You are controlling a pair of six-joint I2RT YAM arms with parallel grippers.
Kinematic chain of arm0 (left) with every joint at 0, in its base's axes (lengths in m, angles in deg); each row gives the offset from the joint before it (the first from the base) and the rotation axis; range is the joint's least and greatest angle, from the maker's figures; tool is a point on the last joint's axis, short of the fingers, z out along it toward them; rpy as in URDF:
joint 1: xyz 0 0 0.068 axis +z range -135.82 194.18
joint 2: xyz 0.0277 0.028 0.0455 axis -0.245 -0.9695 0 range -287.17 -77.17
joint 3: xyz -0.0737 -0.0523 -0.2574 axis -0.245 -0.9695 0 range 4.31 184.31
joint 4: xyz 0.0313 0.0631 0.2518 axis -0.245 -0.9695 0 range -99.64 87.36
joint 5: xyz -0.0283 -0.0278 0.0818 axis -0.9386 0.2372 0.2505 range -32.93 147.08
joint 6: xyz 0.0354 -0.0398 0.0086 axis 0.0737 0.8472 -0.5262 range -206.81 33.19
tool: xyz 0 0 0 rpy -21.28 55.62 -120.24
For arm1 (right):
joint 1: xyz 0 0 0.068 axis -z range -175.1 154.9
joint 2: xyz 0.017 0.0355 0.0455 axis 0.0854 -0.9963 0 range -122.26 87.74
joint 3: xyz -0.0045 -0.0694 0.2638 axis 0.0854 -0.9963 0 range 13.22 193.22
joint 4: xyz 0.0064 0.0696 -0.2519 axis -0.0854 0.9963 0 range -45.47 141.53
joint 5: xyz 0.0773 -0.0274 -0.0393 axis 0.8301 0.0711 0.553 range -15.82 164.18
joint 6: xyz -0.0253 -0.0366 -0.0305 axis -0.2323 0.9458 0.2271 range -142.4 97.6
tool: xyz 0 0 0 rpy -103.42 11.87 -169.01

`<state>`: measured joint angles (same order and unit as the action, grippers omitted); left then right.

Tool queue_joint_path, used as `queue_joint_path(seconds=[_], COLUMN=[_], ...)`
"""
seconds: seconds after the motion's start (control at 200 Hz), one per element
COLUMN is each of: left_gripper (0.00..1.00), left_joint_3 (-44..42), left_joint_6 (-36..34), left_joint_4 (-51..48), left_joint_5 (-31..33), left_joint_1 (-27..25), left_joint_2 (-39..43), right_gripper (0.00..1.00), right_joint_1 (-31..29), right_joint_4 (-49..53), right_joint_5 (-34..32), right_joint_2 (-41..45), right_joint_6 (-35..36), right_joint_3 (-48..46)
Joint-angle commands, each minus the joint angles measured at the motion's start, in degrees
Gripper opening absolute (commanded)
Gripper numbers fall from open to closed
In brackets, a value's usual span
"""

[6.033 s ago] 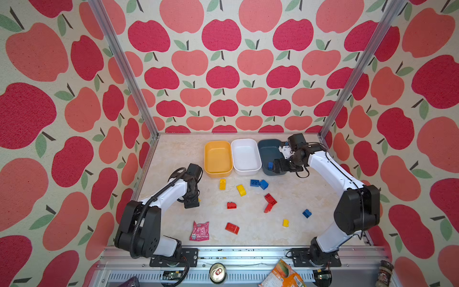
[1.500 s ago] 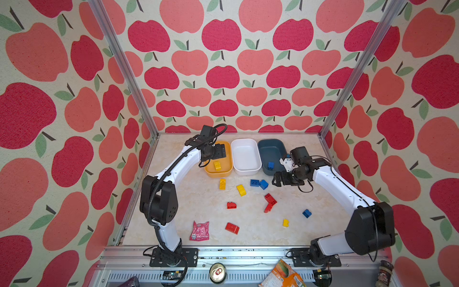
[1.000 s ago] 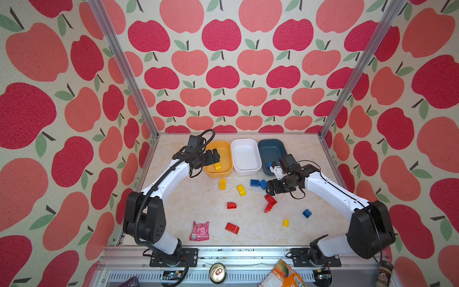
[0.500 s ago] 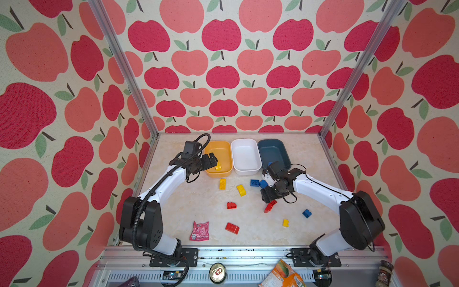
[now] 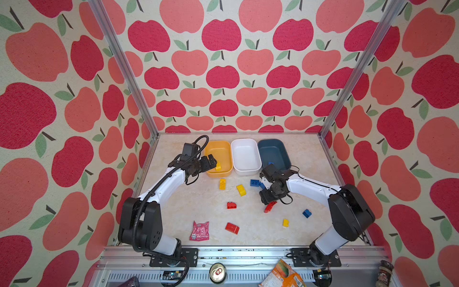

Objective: Sort the legos into containers by color
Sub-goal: 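Close the right gripper on the red brick and lift it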

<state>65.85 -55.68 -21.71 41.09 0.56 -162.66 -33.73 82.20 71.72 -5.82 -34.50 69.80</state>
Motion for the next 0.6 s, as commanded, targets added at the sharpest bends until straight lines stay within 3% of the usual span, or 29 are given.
queue_joint_path(seconds=[0.0,0.595], left_gripper=[0.98,1.0], left_joint_3=[-0.7,-1.7], left_joint_6=[0.8,1.9], left_joint_4=[1.5,1.9], left_joint_5=[-0.8,-0.7], left_joint_1=[0.4,0.8], left_joint_2=[1.5,1.8], right_gripper=[0.71,0.39], right_joint_1=[-0.4,-0.6], right_joint_4=[-0.3,-1.9], right_joint_5=[-1.3,-3.5], right_joint_2=[-1.0,-2.2], right_joint_6=[-0.1,0.1], right_joint_3=[-1.0,-1.2])
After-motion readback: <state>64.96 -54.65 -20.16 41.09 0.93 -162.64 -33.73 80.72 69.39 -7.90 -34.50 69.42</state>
